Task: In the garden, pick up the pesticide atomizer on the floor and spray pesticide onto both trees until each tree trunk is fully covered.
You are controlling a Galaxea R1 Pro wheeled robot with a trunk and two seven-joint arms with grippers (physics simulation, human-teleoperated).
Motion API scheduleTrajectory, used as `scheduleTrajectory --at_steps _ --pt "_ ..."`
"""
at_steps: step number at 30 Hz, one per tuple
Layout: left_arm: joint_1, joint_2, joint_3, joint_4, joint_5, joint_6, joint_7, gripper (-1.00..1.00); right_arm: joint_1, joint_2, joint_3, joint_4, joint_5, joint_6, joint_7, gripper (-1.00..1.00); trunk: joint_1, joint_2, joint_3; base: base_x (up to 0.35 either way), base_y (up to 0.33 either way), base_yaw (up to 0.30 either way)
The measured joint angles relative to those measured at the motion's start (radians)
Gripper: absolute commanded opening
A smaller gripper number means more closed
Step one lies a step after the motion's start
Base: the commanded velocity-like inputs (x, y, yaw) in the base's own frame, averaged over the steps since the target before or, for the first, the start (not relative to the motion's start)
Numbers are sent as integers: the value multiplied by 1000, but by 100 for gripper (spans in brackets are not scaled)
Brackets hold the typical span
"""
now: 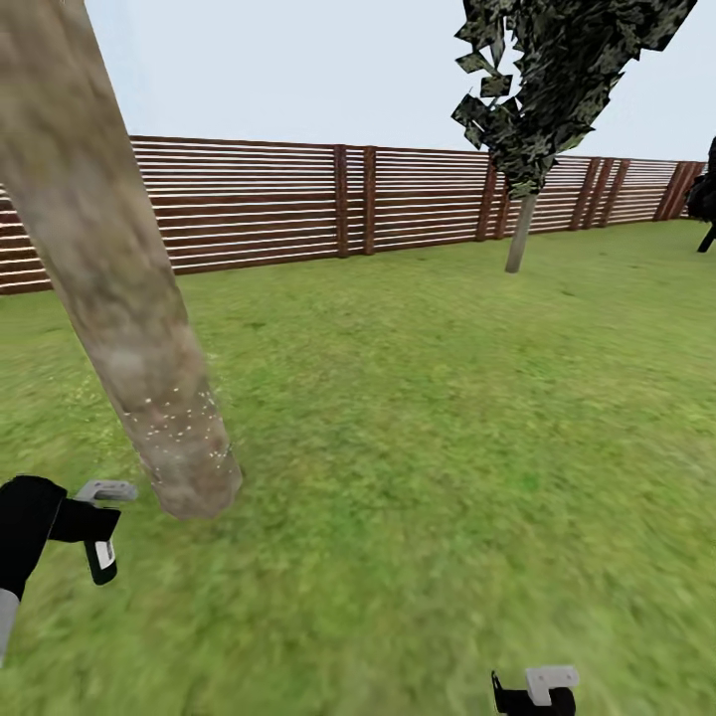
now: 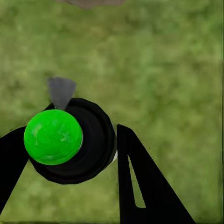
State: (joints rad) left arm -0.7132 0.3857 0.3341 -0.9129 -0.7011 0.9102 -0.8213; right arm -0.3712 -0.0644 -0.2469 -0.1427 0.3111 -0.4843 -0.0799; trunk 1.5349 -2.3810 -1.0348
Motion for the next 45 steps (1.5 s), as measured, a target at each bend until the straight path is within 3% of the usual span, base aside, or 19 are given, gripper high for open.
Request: scheduleTrajectory --at_steps 12,16,19,22,25,28,30,45 --pt "0 -4 2 16 -2 -2 4 -100 0 0 0 0 0 0 0 100 0 0 0 151 -251 4" --pt "0 6 6 95 0 -9 90 -100 0 0 0 0 0 0 0 100 0 0 0 97 -260 0" --pt "0 -8 6 113 16 -7 108 -100 0 0 0 0 0 0 0 100 0 0 0 87 -263 5" --pt "0 -42 8 106 18 -6 110 -100 0 0 0 0 0 0 0 100 0 0 0 85 -264 161" --pt "0 -48 12 102 20 -7 110 -100 0 0 0 0 0 0 0 100 0 0 0 86 -264 266" --pt "0 -42 104 102 21 -31 110 -100 0 0 0 0 0 0 0 100 0 0 0 107 -264 275" --pt "0 -40 131 111 18 -78 111 -100 0 0 0 0 0 0 0 100 0 0 0 136 -264 276" --pt "0 -78 138 116 17 -96 125 -100 0 0 0 0 0 0 0 100 0 0 0 202 -192 68"
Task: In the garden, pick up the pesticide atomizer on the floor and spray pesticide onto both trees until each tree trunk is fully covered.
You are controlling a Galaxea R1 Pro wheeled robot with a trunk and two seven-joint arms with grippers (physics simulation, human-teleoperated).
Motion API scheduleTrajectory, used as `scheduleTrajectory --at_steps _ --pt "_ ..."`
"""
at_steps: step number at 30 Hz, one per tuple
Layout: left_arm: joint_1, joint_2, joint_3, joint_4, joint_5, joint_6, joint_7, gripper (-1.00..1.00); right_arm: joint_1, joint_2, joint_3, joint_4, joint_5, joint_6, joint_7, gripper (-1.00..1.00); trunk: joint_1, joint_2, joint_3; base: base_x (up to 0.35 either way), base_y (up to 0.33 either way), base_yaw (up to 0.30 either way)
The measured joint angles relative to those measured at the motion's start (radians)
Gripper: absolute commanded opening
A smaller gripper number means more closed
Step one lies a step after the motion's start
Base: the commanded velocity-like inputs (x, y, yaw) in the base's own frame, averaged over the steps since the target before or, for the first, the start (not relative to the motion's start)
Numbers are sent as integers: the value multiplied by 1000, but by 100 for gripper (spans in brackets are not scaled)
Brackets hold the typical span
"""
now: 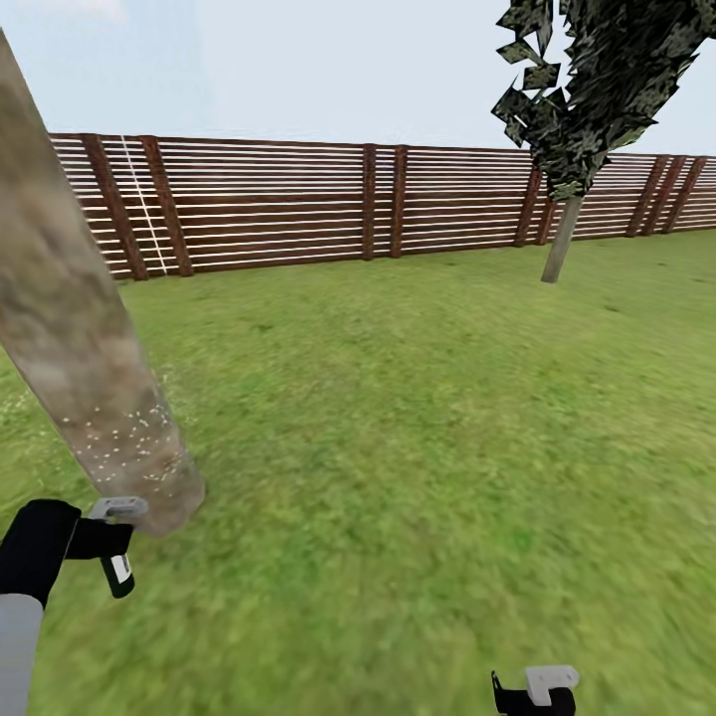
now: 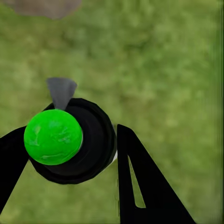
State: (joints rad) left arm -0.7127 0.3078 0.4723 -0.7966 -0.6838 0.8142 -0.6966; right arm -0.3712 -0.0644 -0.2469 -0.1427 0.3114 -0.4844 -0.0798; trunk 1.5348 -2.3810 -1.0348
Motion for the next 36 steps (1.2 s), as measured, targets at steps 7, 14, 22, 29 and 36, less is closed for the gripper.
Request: scheduleTrajectory --at_steps 7,14,22,29,36 --pt "43 11 3 7 4 -2 83 -100 0 0 0 -1 -1 0 0 100 0 0 0 4 -7 2" --pt "44 4 4 5 14 1 95 -100 0 0 0 -1 -1 0 0 100 0 0 0 0 0 245" --pt "44 1 5 4 16 1 96 -100 0 0 0 -2 -1 0 0 100 0 0 0 -180 53 218" --pt "44 -7 5 5 22 -1 96 -100 0 0 0 -2 0 0 0 100 0 0 0 -314 83 13" --pt "44 -12 5 4 20 -40 94 -100 0 0 0 -1 0 0 0 100 0 0 0 -236 6 0"
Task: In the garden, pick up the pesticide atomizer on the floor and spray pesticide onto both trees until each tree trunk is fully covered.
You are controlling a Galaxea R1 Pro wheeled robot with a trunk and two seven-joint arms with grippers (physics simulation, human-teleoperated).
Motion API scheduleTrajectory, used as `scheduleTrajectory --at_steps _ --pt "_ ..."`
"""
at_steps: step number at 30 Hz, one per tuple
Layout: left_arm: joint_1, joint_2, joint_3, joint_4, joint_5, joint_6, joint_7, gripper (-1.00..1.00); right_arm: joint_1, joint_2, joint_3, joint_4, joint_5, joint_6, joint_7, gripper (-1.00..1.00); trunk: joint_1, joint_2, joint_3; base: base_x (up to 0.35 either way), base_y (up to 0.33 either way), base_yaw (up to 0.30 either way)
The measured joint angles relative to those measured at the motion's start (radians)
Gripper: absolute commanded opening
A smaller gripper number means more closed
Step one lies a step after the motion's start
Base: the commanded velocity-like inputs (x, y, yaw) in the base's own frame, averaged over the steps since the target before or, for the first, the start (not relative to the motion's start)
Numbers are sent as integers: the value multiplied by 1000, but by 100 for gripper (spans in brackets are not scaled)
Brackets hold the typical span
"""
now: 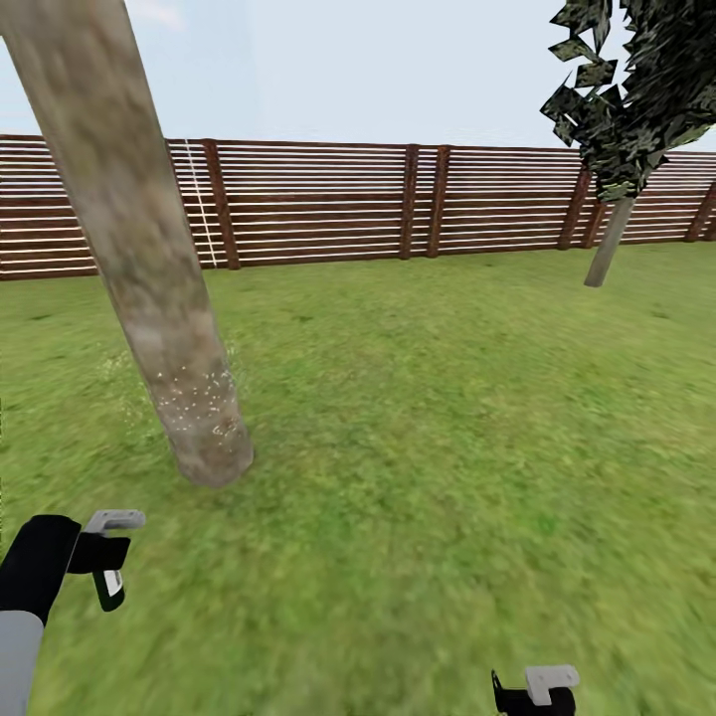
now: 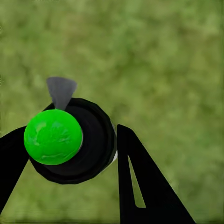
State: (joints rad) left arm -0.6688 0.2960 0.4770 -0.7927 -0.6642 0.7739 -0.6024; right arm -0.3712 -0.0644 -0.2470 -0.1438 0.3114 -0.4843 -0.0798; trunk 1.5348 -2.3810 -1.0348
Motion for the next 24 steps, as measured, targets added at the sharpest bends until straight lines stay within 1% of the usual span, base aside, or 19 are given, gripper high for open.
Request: scheduleTrajectory --at_steps 7,8,10,12,13,14,15,16,17,18,20,21,22,23,24 --pt "0 -1 -1 -7 1 -6 -5 -100 0 1 0 0 0 0 1 100 0 0 0 -6 0 0" --pt "0 -1 -2 -4 2 -32 -8 -100 0 2 1 0 0 0 1 100 0 0 0 0 0 0" --pt "0 -1 -1 2 4 -108 -13 -100 0 4 1 0 0 1 2 100 0 0 0 0 0 0" --pt "0 -1 -5 8 2 -143 -25 -100 0 0 2 -1 2 1 6 100 0 0 0 0 0 0" --pt "0 0 -9 12 3 -166 -47 -100 0 -3 4 -9 8 2 11 100 0 0 0 0 0 0" --pt "0 0 -10 14 1 -192 -66 -100 0 -3 14 -28 37 2 22 100 0 0 0 0 0 0" --pt "0 0 -11 29 0 -247 -105 -100 0 -3 67 -93 140 4 76 100 0 0 0 0 0 0" --pt "0 0 -16 51 -5 -296 -140 -100 0 -1 99 -171 222 6 168 100 0 0 0 0 0 0" --pt "0 0 -34 69 -7 -329 -159 -100 0 2 113 -239 260 13 275 100 0 0 0 0 0 0" --pt "0 0 -60 78 -7 -342 -167 -100 0 4 118 -283 273 28 358 100 0 0 0 0 0 0" --pt "0 -1 -135 86 -4 -353 -181 -100 -5 7 121 -357 283 75 536 100 0 0 0 0 0 0" --pt "0 -1 -168 88 -3 -360 -198 -100 -11 7 123 -399 283 89 624 100 0 0 0 0 0 0" --pt "0 -1 -195 95 -3 -380 -228 -100 -18 9 124 -451 283 101 708 100 0 0 0 0 0 0" --pt "0 -2 -221 104 -2 -428 -272 -100 -26 16 125 -526 282 140 800 100 0 0 0 0 0 0" --pt "0 -2 -235 112 -5 -462 -299 -100 -30 29 126 -575 283 184 860 100 0 0 0 0 0 0"
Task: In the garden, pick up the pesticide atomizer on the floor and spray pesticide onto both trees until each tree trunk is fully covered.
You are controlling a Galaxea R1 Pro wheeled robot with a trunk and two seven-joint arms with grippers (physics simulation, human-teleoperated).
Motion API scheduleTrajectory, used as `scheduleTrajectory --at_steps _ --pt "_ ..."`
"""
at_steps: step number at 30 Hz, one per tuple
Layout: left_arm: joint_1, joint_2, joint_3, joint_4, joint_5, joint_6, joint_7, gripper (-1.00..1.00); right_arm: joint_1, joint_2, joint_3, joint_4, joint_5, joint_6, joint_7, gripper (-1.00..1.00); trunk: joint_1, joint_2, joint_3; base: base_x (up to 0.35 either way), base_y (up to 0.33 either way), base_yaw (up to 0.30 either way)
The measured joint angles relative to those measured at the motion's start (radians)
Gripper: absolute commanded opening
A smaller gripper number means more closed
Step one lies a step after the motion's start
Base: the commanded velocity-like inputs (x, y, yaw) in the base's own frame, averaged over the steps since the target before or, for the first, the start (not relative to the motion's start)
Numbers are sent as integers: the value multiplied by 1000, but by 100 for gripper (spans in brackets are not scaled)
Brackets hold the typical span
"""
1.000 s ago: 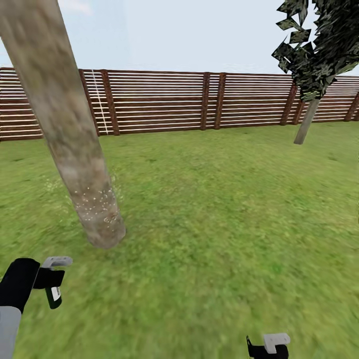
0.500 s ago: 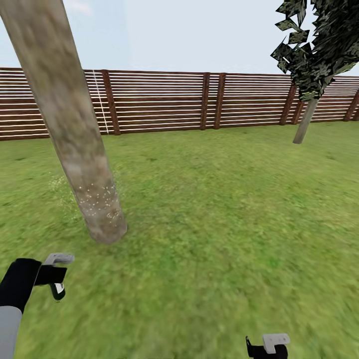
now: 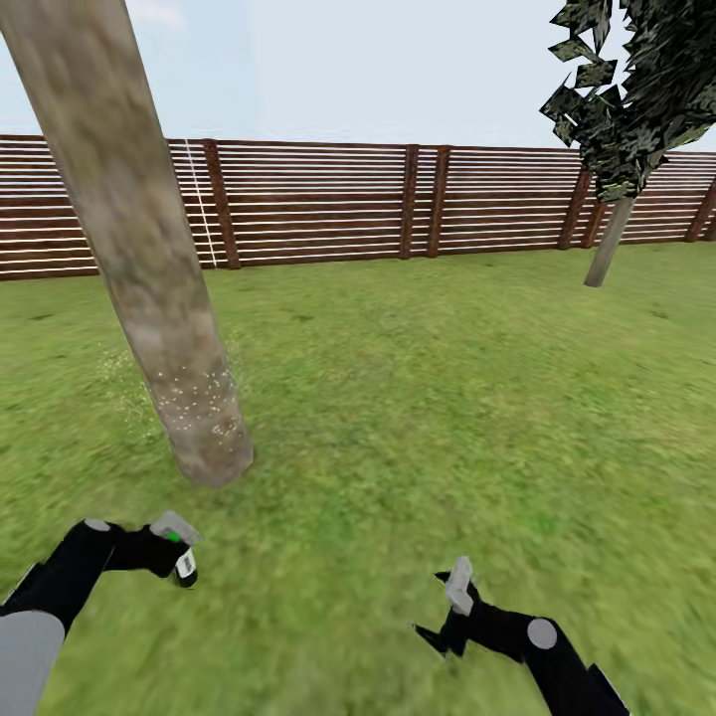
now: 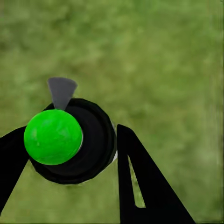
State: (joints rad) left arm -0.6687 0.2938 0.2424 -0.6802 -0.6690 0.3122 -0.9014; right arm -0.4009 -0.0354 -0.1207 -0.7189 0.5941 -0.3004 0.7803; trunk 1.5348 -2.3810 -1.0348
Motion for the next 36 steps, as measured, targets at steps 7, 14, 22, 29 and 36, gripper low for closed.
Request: scheduleTrajectory --at_steps 7,14,22,29,36 --pt "1 -50 -156 24 -4 -80 -55 -100 -22 74 2 -194 1 145 264 -100 0 0 0 0 0 0" --pt "30 -79 -273 22 -5 -130 -74 -100 -42 131 121 -230 1 225 272 -100 0 0 0 0 0 0" --pt "37 -119 -354 22 -6 -136 -76 -100 -44 178 167 -250 3 254 271 -100 0 0 0 0 0 0" --pt "65 -151 -435 12 -1 -200 -76 -100 -44 178 214 -251 3 254 269 -100 0 0 0 0 0 0" --pt "69 -188 -440 18 -3 -233 -77 -100 -44 177 214 -252 5 254 269 -100 0 0 0 0 0 0"
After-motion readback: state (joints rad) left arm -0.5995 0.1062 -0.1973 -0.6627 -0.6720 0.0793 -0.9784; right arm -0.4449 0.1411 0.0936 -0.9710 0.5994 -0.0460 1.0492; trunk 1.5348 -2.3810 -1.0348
